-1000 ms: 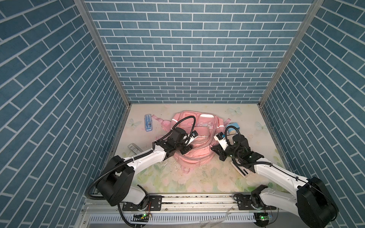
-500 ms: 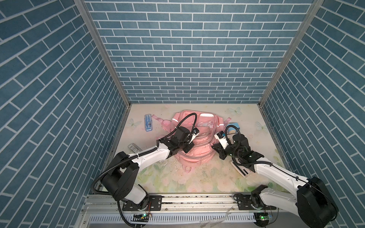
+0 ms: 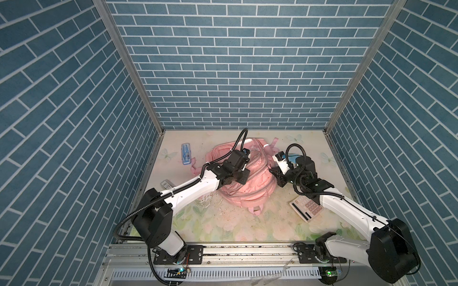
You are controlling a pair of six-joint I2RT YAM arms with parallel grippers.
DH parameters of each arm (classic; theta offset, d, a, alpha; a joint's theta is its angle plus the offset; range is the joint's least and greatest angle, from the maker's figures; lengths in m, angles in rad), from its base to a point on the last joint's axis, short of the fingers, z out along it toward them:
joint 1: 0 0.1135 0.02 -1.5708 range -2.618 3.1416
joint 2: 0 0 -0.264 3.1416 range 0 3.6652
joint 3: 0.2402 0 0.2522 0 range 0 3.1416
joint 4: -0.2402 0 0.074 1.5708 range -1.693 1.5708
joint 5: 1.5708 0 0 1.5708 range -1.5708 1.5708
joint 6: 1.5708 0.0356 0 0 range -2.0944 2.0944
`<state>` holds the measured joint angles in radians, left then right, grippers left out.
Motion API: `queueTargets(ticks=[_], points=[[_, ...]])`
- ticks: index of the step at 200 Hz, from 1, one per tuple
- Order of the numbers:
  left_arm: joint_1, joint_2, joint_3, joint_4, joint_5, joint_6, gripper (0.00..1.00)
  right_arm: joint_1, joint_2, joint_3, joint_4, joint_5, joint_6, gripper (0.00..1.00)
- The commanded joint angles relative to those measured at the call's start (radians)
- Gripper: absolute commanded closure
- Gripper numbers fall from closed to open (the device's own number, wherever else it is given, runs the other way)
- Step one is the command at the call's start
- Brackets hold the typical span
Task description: Pack the student bag
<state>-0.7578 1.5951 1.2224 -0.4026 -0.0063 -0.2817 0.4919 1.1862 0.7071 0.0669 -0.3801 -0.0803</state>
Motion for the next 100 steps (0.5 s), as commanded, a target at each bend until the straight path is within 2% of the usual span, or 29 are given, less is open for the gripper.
queueTargets(ticks=[1,39,58,66,90,100], points=[[0.019,0.024,0.066,0.027,-0.018,-0.121,1.0,0.026,-0.067,-0.009,0.026,-0.093,-0.046,1.0],[0.055,0.047,0.093,0.049,0.037,-0.202,1.0,0.133,-0.114,-0.074,0.067,-0.106,-0.032,1.0],[0.069,0.04,0.095,0.069,0.092,-0.245,1.0,0.162,-0.092,-0.077,0.067,-0.065,-0.013,1.0],[0.069,0.036,0.101,0.066,0.112,-0.269,1.0,0.163,-0.078,-0.07,0.061,-0.032,-0.002,1.0],[0.07,0.013,0.098,0.068,0.177,-0.339,1.0,0.145,-0.061,-0.045,0.045,0.168,0.034,1.0],[0.069,0.004,0.085,0.073,0.194,-0.354,1.0,0.113,-0.051,-0.036,0.047,0.198,0.035,1.0]])
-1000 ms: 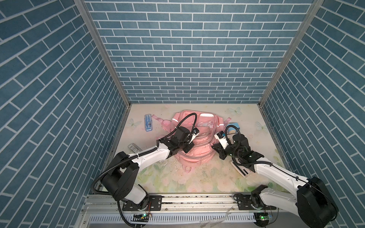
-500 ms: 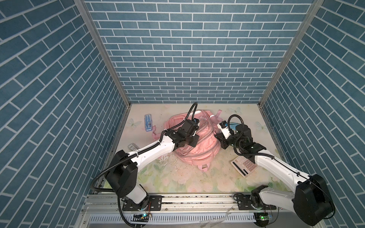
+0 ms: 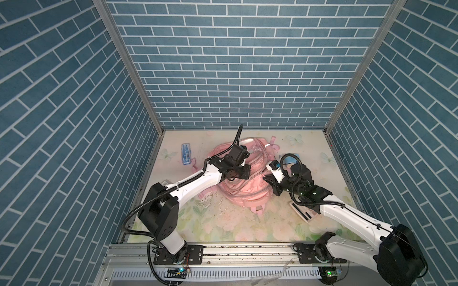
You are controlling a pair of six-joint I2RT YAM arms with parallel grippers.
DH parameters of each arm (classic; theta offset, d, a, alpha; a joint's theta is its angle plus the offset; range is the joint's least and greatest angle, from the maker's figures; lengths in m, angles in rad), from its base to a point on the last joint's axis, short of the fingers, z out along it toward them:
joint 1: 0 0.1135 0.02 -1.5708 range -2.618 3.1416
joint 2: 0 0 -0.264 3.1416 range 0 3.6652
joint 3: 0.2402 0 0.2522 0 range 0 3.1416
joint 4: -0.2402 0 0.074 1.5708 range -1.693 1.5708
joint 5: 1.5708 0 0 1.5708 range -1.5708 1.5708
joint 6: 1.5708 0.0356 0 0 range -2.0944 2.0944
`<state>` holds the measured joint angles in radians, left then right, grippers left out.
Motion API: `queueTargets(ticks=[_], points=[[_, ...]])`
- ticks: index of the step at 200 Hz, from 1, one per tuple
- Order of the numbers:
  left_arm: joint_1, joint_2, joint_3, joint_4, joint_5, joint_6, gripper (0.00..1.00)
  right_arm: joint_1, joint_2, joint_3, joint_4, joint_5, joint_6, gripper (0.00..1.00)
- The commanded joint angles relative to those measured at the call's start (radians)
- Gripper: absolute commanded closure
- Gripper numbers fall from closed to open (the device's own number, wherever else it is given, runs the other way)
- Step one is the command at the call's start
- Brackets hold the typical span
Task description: Pack the student bag
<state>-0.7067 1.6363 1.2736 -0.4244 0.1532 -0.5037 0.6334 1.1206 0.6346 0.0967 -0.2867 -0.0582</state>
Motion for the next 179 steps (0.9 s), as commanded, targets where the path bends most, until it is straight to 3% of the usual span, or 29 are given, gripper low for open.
queueTargets(ticks=[1,27,66,90,149,179], points=[[0.019,-0.037,0.034,0.096,0.035,-0.133,1.0,-0.032,0.016,0.037,0.017,0.105,0.013,1.0],[0.019,-0.013,0.07,0.054,0.072,-0.139,1.0,-0.073,0.043,0.083,0.004,0.112,0.0,1.0],[0.029,0.02,0.1,0.148,0.171,-0.194,1.0,-0.107,0.075,0.142,-0.034,0.169,0.0,1.0],[0.043,0.038,0.124,0.211,0.19,-0.228,1.0,-0.106,0.074,0.161,-0.05,0.089,-0.041,1.0],[0.109,-0.011,0.083,0.341,0.128,-0.325,1.0,0.018,0.023,0.101,-0.036,-0.077,-0.059,1.0],[0.113,0.0,0.068,0.399,0.112,-0.38,1.0,0.071,-0.002,0.029,0.025,-0.048,-0.006,1.0]])
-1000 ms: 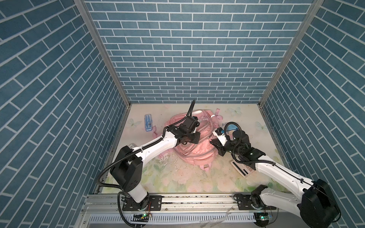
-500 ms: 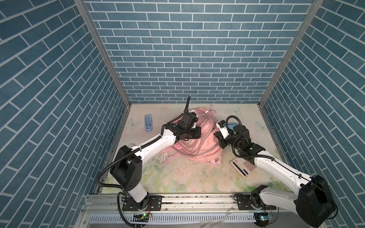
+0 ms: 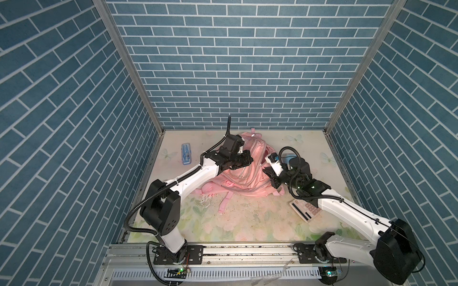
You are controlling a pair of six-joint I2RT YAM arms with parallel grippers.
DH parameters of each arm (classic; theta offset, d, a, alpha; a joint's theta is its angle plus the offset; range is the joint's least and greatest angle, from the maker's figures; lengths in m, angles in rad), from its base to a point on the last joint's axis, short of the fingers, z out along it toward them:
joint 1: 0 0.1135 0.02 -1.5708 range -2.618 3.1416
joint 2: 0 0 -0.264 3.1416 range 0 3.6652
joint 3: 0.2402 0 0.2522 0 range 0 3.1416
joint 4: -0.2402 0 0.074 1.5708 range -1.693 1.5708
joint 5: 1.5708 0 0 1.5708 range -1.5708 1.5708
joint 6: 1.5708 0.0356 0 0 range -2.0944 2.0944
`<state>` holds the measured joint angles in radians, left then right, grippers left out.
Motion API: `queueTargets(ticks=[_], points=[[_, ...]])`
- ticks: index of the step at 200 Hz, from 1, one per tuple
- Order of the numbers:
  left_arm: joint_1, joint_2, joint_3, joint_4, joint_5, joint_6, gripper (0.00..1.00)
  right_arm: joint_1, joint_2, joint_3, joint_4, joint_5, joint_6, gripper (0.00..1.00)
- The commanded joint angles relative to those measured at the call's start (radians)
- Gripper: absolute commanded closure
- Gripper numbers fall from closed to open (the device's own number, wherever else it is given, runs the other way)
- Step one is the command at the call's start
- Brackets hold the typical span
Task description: Pack the student bag
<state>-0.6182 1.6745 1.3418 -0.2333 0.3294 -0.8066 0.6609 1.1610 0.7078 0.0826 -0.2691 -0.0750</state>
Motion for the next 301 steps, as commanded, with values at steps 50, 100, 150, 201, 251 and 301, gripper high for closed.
queueTargets(ticks=[50,100,150,201,251,301], points=[[0.06,-0.039,-0.063,0.383,-0.086,-0.222,1.0,0.104,-0.042,-0.089,0.097,0.024,-0.008,1.0],[0.079,-0.016,-0.002,0.371,-0.066,-0.238,1.0,0.119,-0.078,-0.111,0.151,0.258,0.047,1.0],[0.096,0.034,0.066,0.377,-0.024,-0.27,1.0,0.121,0.019,-0.112,0.146,-0.059,0.01,1.0],[0.108,0.028,0.11,0.325,-0.032,-0.254,1.0,0.121,0.083,-0.087,0.168,-0.052,0.01,1.0],[0.108,0.048,0.119,0.412,-0.054,-0.346,1.0,0.176,0.164,-0.079,0.317,0.127,0.034,1.0],[0.12,0.086,0.193,0.424,-0.056,-0.375,1.0,0.276,0.211,-0.102,0.51,0.305,0.05,1.0]])
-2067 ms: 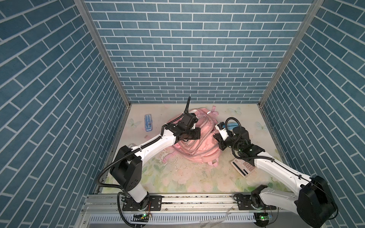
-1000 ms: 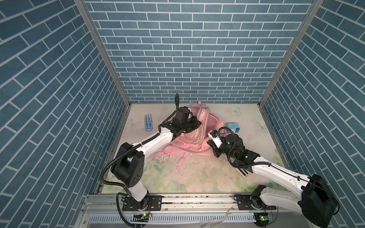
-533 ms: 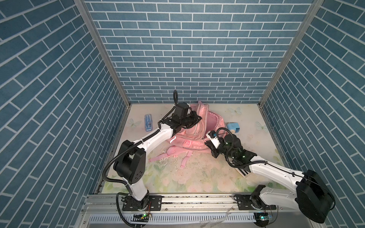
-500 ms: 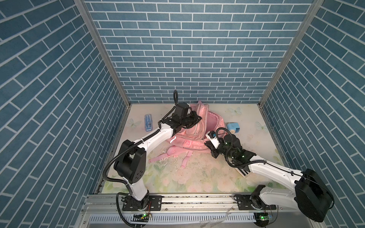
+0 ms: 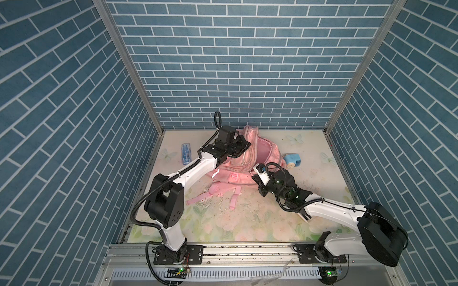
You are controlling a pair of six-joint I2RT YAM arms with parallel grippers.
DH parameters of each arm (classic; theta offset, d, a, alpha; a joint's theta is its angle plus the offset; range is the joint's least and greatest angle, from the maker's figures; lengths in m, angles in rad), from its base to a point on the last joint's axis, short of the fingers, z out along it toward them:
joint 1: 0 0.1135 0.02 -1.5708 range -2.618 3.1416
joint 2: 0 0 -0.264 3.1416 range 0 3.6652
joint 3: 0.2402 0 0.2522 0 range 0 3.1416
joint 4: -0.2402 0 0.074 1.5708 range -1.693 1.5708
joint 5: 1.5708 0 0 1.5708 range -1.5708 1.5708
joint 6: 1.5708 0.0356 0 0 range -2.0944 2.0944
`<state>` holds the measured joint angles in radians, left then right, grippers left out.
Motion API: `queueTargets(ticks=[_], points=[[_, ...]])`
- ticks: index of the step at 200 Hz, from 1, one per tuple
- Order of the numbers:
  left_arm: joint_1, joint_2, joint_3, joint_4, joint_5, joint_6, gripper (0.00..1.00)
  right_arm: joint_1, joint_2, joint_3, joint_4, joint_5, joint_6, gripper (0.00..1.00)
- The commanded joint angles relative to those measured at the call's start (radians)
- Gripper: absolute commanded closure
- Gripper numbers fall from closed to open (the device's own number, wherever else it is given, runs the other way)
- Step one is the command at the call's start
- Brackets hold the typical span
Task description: Pack the student bag
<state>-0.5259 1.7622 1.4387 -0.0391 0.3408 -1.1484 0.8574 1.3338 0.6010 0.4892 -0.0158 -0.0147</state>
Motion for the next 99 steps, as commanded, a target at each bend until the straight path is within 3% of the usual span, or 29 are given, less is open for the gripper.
queueTargets(ticks=[1,59,99], points=[[0.027,-0.002,0.097,0.23,-0.068,-0.033,1.0,0.08,0.042,0.007,0.102,0.056,-0.01,1.0],[0.029,0.005,0.112,0.302,-0.09,-0.102,1.0,0.158,0.167,0.042,0.157,0.32,-0.07,1.0],[0.029,0.019,0.144,0.328,-0.104,-0.128,1.0,0.16,0.242,0.076,0.249,0.254,-0.092,1.0]])
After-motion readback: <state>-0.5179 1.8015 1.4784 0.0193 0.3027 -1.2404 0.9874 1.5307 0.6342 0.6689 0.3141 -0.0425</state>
